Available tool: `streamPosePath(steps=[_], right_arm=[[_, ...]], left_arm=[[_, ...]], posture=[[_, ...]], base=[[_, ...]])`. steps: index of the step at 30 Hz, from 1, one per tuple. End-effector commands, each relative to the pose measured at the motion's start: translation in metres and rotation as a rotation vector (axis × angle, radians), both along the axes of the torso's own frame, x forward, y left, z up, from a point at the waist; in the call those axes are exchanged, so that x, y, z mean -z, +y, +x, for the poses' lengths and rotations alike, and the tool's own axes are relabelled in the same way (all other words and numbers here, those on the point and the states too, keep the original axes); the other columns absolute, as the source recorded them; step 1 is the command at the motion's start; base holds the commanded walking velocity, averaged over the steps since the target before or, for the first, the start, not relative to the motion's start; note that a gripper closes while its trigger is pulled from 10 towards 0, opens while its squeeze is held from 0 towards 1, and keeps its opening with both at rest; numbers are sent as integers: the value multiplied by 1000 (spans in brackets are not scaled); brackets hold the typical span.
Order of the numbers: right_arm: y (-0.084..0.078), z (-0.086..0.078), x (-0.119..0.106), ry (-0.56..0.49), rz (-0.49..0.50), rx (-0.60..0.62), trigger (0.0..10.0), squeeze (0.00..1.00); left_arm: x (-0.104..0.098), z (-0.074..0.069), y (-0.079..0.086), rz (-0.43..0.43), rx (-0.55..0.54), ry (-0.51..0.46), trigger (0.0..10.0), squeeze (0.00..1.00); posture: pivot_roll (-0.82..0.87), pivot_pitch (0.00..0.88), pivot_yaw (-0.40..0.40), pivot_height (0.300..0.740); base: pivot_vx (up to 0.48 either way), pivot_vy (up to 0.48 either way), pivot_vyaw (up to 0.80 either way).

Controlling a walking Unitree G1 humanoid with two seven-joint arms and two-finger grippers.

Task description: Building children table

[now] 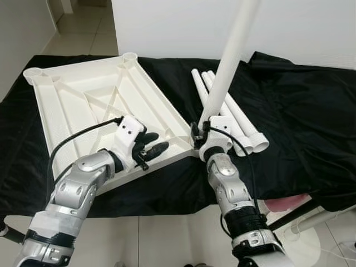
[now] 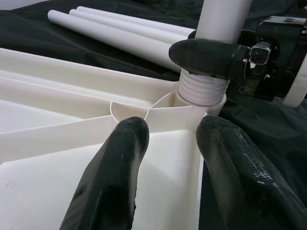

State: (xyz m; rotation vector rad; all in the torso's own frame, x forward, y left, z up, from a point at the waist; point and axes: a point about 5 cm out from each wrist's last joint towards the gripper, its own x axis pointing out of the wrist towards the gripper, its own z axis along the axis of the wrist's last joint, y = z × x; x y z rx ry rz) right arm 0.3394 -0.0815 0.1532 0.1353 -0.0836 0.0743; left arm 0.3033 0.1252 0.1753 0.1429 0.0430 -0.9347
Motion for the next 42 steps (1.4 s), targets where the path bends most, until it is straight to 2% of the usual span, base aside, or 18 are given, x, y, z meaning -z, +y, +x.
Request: streamPosePath(steps=[1, 4, 5, 9, 11, 14, 15, 18, 19, 22, 26, 27, 31, 38, 39, 40, 41, 42], right_arm=[[6, -5, 14, 81, 83, 30, 10000, 0], [11, -9, 10, 53, 69, 8, 10000, 8], [11, -10, 7, 31, 64, -2, 10000, 1000], [10, -11, 3, 2, 67, -11, 10000, 1000], [2, -10, -5, -59, 86, -38, 10000, 1000], [-2, -10, -7, -76, 80, -49, 10000, 1000], [-8, -8, -7, -81, 55, -76, 10000, 251], [-10, -8, -6, -79, 42, -90, 10000, 251], [-13, -7, -4, -70, 37, -109, 10000, 0], [-17, -4, -2, -69, 8, -185, 10000, 0], [-19, -3, -2, -77, -4, -210, 10000, 0], [-22, 1, -6, -105, -35, -291, 10000, 0], [-23, 3, -6, -111, -54, -335, 10000, 0], [-24, 8, -4, -103, -184, -565, 10000, 0], [-24, 8, -4, -103, -184, -565, 10000, 0], [-25, 10, -4, -96, -202, -601, 9137, 0], [-26, 11, -4, -91, -212, -623, 9137, 0], [-27, 13, -4, -88, -229, -634, 6118, 0]], left_arm=[[-1, 0, -3, 4, 28, 3, 10000, 0], [-1, -1, -3, 5, 29, 3, 10000, 0], [-1, -1, -3, 4, 29, 4, 10000, 0], [-1, -1, -3, 3, 29, 4, 10000, 0], [-1, -1, -4, 2, 31, 5, 10000, 0], [-1, -1, -4, 2, 32, 6, 10000, 0], [-1, -1, -4, 3, 34, 6, 10000, 0], [-1, -1, -4, 3, 35, 5, 10000, 0], [-1, -1, -4, 3, 36, 5, 10000, 0], [-1, -1, -4, 4, 38, 4, 10000, 0], [-1, -1, -4, 4, 39, 4, 10000, 0], [-1, -1, -5, 2, 42, 4, 10000, 0], [-1, -1, -6, 1, 43, 5, 10000, 0], [1, -3, -8, 2, 50, 11, 10000, 0], [1, -3, -8, 2, 50, 11, 10000, 0], [2, -5, -9, 2, 57, 13, 10000, 0], [3, -6, -10, 3, 62, 15, 10000, 0], [3, -7, -11, 3, 69, 17, 10000, 0]], posture=[[-47, 78, -35, 740], [-47, 80, -36, 740], [-47, 82, -38, 740], [-46, 83, -39, 740], [-48, 85, -37, 740], [-49, 85, -34, 740], [-49, 84, -34, 740], [-49, 84, -34, 740], [-49, 84, -34, 740], [-51, 83, -29, 740], [-51, 82, -29, 740], [-51, 82, -29, 740], [-48, 82, -29, 740], [-35, 78, -33, 740], [-35, 78, -33, 740], [-32, 76, -34, 740], [-32, 76, -34, 740], [-31, 76, -37, 740]], base=[[0, 0, 0], [0, 0, 0], [0, 0, 0], [0, 0, 0], [0, 0, 0], [0, 0, 0], [0, 0, 0], [0, 0, 0], [0, 0, 0], [0, 0, 0], [0, 0, 0], [0, 0, 0], [0, 0, 0], [0, 0, 0], [0, 0, 0], [0, 0, 0], [0, 0, 0], [0, 0, 0]])
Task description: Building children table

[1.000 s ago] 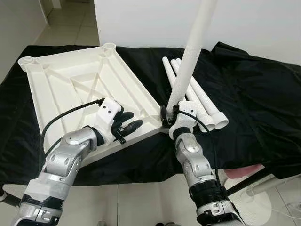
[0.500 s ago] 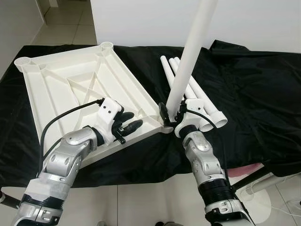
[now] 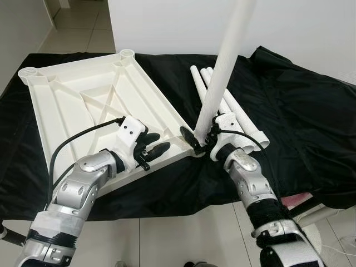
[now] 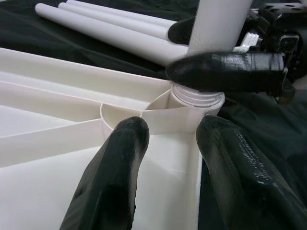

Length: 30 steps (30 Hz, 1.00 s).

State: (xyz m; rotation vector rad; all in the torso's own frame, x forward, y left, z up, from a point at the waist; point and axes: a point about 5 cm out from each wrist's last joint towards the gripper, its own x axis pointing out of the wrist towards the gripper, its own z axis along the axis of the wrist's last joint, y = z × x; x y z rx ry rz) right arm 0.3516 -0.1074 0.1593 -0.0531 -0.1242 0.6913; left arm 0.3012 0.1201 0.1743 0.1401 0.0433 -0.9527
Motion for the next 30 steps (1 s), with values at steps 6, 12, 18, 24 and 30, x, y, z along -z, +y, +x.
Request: streamPosePath(steps=[6, 12, 18, 24, 30], right_arm=[[-9, 6, 5, 13, -81, -21, 0, 0], [-17, 9, 8, 33, -90, -34, 0, 0], [-19, 9, 14, 79, -62, 3, 10000, 0], [-16, 8, 15, 84, -34, 30, 10000, 0], [-8, 6, 13, 74, 24, 139, 10000, 0]], left_arm=[[4, -9, -10, 6, 85, 23, 10000, 0], [5, -12, -11, 7, 95, 26, 10000, 0], [6, -12, -10, 11, 92, 28, 10000, 0], [6, -11, -10, 13, 91, 26, 10000, 0], [6, -10, -10, 14, 91, 26, 10000, 0]], posture=[[-22, 72, -44, 740], [-20, 68, -47, 740], [-20, 55, -48, 740], [-22, 51, -47, 740], [-29, 47, -52, 740]], base=[[0, 0, 0], [0, 0, 0], [0, 0, 0], [0, 0, 0], [0, 0, 0]])
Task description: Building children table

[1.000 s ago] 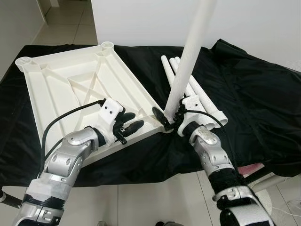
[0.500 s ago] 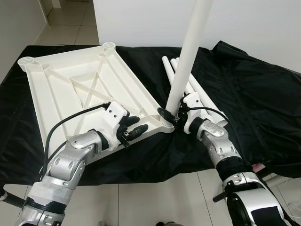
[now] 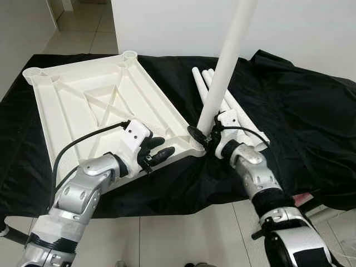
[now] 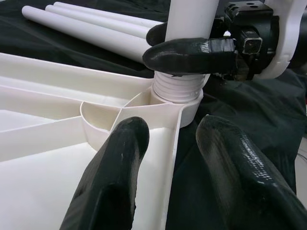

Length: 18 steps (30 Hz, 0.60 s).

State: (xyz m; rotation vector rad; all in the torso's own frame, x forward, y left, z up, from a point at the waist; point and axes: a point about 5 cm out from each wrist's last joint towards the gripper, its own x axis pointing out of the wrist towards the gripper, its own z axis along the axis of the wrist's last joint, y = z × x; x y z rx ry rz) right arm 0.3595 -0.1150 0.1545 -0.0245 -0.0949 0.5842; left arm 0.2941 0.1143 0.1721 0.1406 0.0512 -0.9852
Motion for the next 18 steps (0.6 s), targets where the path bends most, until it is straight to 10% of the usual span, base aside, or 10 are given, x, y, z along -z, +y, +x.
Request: streamPosePath(steps=[1, 12, 18], right_arm=[[0, -2, 8, 40, 19, 78, 10000, 0], [13, -25, 15, 85, 191, 575, 10000, 0], [33, -37, 19, 136, 226, 609, 10000, 0]], left_arm=[[4, -3, -4, 11, 59, 17, 10000, 0], [3, -2, -3, 11, 55, 14, 10000, 0], [3, -2, -4, 12, 60, 15, 10000, 0]], posture=[[-29, 45, -55, 740], [-28, 31, -59, 740], [-30, 29, -57, 740]], base=[[0, 0, 0], [0, 0, 0], [0, 0, 0]])
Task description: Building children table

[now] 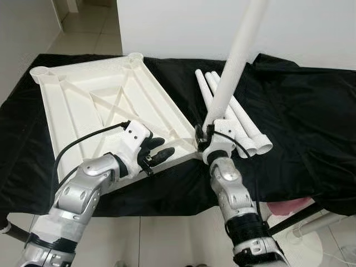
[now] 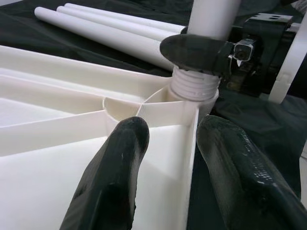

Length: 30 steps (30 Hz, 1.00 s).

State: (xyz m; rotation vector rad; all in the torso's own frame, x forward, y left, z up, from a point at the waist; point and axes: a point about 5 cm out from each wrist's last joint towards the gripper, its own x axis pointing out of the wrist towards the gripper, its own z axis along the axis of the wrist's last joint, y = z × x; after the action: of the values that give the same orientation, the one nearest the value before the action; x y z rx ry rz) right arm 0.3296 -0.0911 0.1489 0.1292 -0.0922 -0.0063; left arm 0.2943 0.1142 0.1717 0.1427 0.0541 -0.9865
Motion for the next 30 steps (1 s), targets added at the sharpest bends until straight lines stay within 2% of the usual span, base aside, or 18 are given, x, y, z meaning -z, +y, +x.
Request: streamPosePath(steps=[1, 6, 8, 12, 13, 15, 17, 20, 25, 26, 28, 29, 30], right_arm=[[13, -8, 12, 67, 69, -2, 10000, 0], [14, -11, 6, 47, 77, -13, 10000, 0], [15, -12, 2, 9, 93, -73, 10000, 0], [14, -13, 0, -2, 84, -67, 10000, 0], [14, -14, -1, -10, 79, -77, 10000, 1000], [15, -14, -2, -16, 77, -96, 10000, 1000], [20, -16, -3, -26, 75, -183, 10000, 1000], [20, -16, -3, -30, 73, -200, 10000, 1000], [4, -13, -1, -32, 37, -219, 10000, 1000], [1, -12, 0, -32, 24, -230, 10000, 749], [1, -12, 0, -32, 24, -230, 10000, 749], [-1, -11, 0, -32, 11, -241, 10000, 388], [-1, -11, 0, -32, 11, -241, 10000, 388]], left_arm=[[3, -2, -4, 9, 60, 15, 10000, 0], [3, -2, -4, 13, 63, 14, 10000, 0], [3, 0, -3, 13, 58, 11, 10000, 0], [2, 0, -3, 11, 60, 8, 10000, 0], [2, -1, -4, 10, 64, 9, 10000, 0], [2, -1, -4, 8, 67, 11, 10000, 0], [3, -3, -6, 7, 79, 16, 10000, 0], [3, -3, -6, 8, 83, 17, 10000, 0], [2, -3, -7, 4, 89, 14, 10000, 0], [1, -3, -7, 4, 89, 13, 10000, 0], [1, -3, -7, 4, 89, 13, 10000, 0], [1, -3, -7, 4, 90, 13, 10000, 0], [1, -3, -7, 4, 90, 13, 10000, 0]], posture=[[-32, 28, -53, 740], [-33, 26, -53, 740], [-33, 16, -54, 740], [-34, 16, -53, 740], [-34, 16, -53, 740], [-37, 19, -52, 740], [-40, 23, -51, 740], [-40, 24, -50, 740], [-40, 26, -50, 740], [-41, 25, -48, 740], [-41, 25, -48, 740], [-41, 25, -48, 740], [-41, 25, -48, 740]], base=[[0, 0, 0], [0, 0, 0], [0, 0, 0], [0, 0, 0], [0, 0, 0], [0, 0, 0], [0, 0, 0], [0, 0, 0], [0, 0, 0], [0, 0, 0], [0, 0, 0], [0, 0, 0], [0, 0, 0]])
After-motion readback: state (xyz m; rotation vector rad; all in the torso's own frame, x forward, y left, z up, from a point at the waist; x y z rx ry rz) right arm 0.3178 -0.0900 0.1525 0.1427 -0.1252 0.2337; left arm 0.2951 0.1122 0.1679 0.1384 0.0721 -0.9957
